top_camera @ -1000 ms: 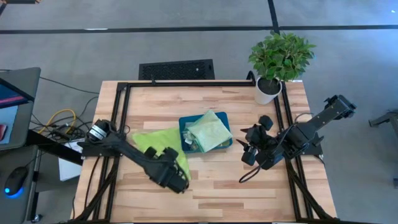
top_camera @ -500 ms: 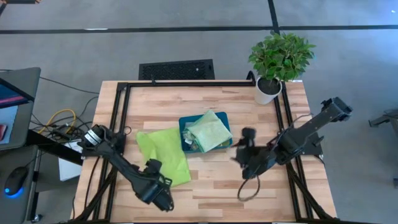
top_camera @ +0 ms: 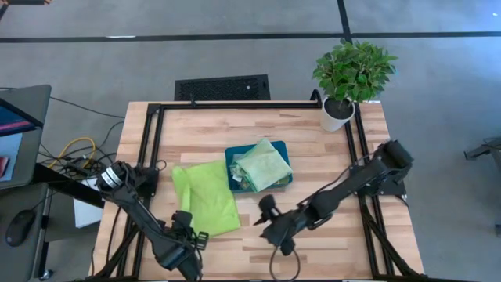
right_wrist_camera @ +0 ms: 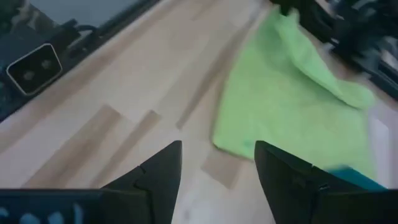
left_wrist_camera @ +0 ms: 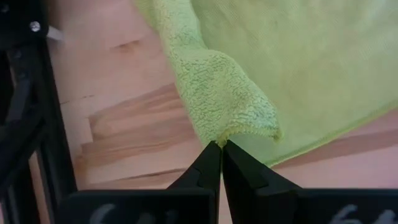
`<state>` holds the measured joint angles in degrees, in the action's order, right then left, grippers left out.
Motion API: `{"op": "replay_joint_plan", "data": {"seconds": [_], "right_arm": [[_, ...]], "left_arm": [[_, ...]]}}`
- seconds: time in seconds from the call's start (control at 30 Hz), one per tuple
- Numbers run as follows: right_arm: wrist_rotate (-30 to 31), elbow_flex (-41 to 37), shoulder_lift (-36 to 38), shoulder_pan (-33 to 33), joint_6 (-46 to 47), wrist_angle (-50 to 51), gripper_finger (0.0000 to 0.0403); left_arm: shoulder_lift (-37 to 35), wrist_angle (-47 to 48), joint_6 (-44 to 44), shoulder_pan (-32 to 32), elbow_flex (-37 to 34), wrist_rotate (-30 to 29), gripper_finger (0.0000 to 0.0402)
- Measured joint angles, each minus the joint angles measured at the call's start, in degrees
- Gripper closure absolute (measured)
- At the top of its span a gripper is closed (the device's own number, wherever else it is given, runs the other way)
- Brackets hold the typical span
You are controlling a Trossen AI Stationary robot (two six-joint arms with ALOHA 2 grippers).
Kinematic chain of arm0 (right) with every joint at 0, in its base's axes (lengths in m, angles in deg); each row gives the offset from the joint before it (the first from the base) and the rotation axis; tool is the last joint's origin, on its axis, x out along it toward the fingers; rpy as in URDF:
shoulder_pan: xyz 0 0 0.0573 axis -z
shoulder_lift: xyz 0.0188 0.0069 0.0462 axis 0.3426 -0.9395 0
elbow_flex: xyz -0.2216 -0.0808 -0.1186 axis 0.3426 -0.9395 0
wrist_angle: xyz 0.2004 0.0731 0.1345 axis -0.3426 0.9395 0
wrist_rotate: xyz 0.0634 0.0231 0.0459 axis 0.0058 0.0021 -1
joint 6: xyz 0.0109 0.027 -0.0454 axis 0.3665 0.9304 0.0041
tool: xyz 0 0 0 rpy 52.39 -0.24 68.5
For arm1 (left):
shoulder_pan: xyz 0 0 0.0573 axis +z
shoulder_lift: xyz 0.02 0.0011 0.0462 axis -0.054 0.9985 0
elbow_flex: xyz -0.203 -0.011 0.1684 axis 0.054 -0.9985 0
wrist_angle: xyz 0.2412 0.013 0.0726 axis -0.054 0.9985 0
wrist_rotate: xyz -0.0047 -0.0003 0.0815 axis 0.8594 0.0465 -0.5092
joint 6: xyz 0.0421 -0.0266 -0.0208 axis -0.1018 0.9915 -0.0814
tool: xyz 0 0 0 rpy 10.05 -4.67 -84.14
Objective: Fold microfiber towels
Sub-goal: Fold the green microfiber towel
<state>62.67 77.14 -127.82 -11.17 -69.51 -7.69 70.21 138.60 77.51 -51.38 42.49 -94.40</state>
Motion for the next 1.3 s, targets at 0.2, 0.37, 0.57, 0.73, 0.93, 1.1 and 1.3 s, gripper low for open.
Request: {"op": "replay_joint_plan", "data": {"seconds": [0.2, 0.37, 0.57, 0.73, 0.93, 1.1, 1.3], "right_arm": [[-2.5, 0.0, -8.2, 1.1, -5.0, -10.6, 0.0177], [-2.5, 0.4, -14.8, 1.9, -8.3, -18.9, 0.0177], [-2.4, 3.8, -21.5, 4.4, -8.7, -22.2, 0.0177], [-2.3, 6.3, -25.7, 6.4, -8.7, -22.9, 0.0177], [-1.9, 7.2, -27.2, 6.7, -8.7, -23.4, 0.0177], [-2.2, 7.2, -27.2, 7.2, -8.5, -22.6, 0.0177], [-3.2, 7.2, -27.2, 8.0, -7.8, -21.8, 0.0177]], "left_arm": [[0.0, -1.0, 0.0, -1.1, 0.0, -1.4, 0.0401], [0.0, -1.3, 0.1, -1.3, 0.0, -1.5, 0.0401], [0.0, -2.6, -0.4, -1.3, 0.0, -1.5, 0.0401], [0.0, -2.8, -0.4, -1.3, 0.0, -1.5, 0.0401], [0.0, -3.9, -0.4, -1.3, 0.0, -1.5, 0.0401], [0.0, -4.8, -0.4, -1.3, 0.0, -1.2, 0.0401], [0.0, -5.0, -0.4, -1.3, 0.0, -1.1, 0.0401]]}}
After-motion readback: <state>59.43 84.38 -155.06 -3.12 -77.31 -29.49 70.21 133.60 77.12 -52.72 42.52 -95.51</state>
